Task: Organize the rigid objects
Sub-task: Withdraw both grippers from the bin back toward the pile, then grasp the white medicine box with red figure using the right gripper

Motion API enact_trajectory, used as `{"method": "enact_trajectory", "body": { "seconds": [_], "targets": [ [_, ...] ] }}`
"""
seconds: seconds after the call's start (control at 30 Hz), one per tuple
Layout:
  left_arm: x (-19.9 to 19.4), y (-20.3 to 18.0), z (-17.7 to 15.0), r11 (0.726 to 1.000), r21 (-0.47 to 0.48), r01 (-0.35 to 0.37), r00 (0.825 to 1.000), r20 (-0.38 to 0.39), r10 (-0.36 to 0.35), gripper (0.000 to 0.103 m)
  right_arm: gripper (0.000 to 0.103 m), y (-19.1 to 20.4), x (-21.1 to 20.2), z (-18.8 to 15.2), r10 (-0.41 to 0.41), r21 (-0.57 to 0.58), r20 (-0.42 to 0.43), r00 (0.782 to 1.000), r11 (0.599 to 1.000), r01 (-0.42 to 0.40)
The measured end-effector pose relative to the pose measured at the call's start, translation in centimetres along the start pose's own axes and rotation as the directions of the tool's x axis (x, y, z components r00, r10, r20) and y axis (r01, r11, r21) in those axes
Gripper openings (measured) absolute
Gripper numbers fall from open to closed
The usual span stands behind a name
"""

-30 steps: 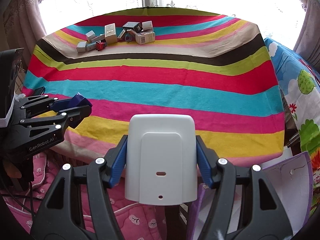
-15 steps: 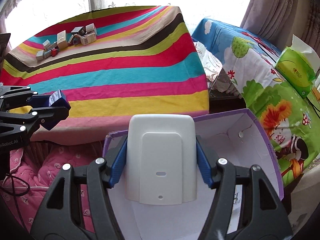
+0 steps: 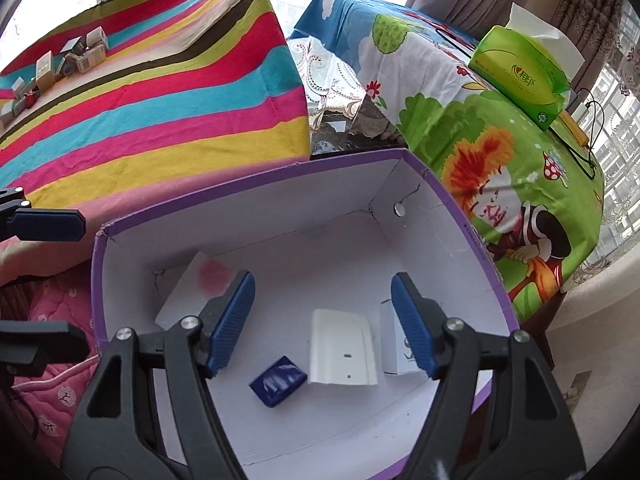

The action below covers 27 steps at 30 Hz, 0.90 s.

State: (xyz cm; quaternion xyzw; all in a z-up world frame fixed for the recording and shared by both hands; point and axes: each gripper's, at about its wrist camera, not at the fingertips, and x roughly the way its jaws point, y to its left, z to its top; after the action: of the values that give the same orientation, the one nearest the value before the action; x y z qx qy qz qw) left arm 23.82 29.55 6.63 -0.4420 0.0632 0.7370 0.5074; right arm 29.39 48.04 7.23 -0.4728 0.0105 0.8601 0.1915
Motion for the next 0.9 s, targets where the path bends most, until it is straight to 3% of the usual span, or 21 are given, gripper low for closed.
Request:
{"method": "enact_trajectory", "body": {
  "seconds": [0.07, 0.1, 0.17, 0.27, 0.4, 0.5, 0.57, 0.6, 0.63, 0.67, 0.73, 0.9],
  "targets": [
    [-1.9, 3.9, -0.2, 0.985, -0.068, -0.161, 0.985, 0.047, 0.164, 0.077, 0.075, 2.6, -0.1, 1.7, 0.069, -0.018, 0.032, 0.997, 0.998, -0.068],
    [-3.0, 6.0, -0.5, 0.963, -0.103, -0.25, 0.964, 0.065, 0.258, 0.077, 0.075, 4.1, 0.1, 2.7, 0.105, -0.028, 0.042, 0.994, 0.994, -0.104],
    [-5.1, 10.4, -1.2, 0.894, -0.178, -0.412, 0.901, 0.069, 0.429, 0.078, 0.076, 8.0, 0.5, 4.8, 0.178, -0.071, 0.054, 0.983, 0.982, -0.174],
    [-8.7, 17.5, -2.7, 0.761, -0.304, -0.573, 0.794, 0.025, 0.607, 0.08, 0.077, 14.3, 1.7, 8.2, 0.274, -0.176, 0.063, 0.96, 0.95, -0.259],
    [-13.0, 26.7, -4.9, 0.589, -0.473, -0.655, 0.687, -0.047, 0.725, 0.082, 0.079, 22.0, 5.2, 12.7, 0.364, -0.263, 0.029, 0.931, 0.901, -0.345],
    [-15.5, 31.9, -6.1, 0.445, -0.572, -0.689, 0.595, -0.097, 0.798, 0.082, 0.079, 26.2, 8.7, 16.2, 0.411, -0.221, 0.001, 0.912, 0.889, -0.4],
    [-16.6, 34.1, -6.7, 0.375, -0.598, -0.708, 0.54, -0.116, 0.834, 0.082, 0.079, 28.7, 10.6, 18.5, 0.427, -0.179, 0.013, 0.904, 0.891, -0.418],
    [-17.0, 35.0, -7.1, 0.353, -0.609, -0.71, 0.527, -0.127, 0.84, 0.082, 0.079, 29.9, 11.5, 19.6, 0.437, -0.159, 0.019, 0.899, 0.889, -0.429],
    [-17.3, 35.8, -7.4, 0.343, -0.629, -0.697, 0.533, -0.136, 0.835, 0.082, 0.079, 31.0, 12.6, 21.0, 0.454, -0.135, 0.015, 0.891, 0.884, -0.448],
    [-17.7, 36.3, -7.8, 0.341, -0.659, -0.671, 0.553, -0.137, 0.822, 0.082, 0.079, 32.1, 13.5, 22.3, 0.464, -0.107, 0.012, 0.886, 0.882, -0.46],
    [-18.1, 36.8, -8.5, 0.333, -0.699, -0.633, 0.573, -0.134, 0.808, 0.082, 0.079, 34.2, 14.8, 24.7, 0.463, -0.074, 0.024, 0.886, 0.885, -0.46],
    [-18.4, 36.1, -9.0, 0.361, -0.728, -0.583, 0.599, -0.084, 0.796, 0.087, 0.079, 40.3, 17.3, 29.6, 0.415, -0.052, 0.051, 0.908, 0.909, -0.412]
  ]
}}
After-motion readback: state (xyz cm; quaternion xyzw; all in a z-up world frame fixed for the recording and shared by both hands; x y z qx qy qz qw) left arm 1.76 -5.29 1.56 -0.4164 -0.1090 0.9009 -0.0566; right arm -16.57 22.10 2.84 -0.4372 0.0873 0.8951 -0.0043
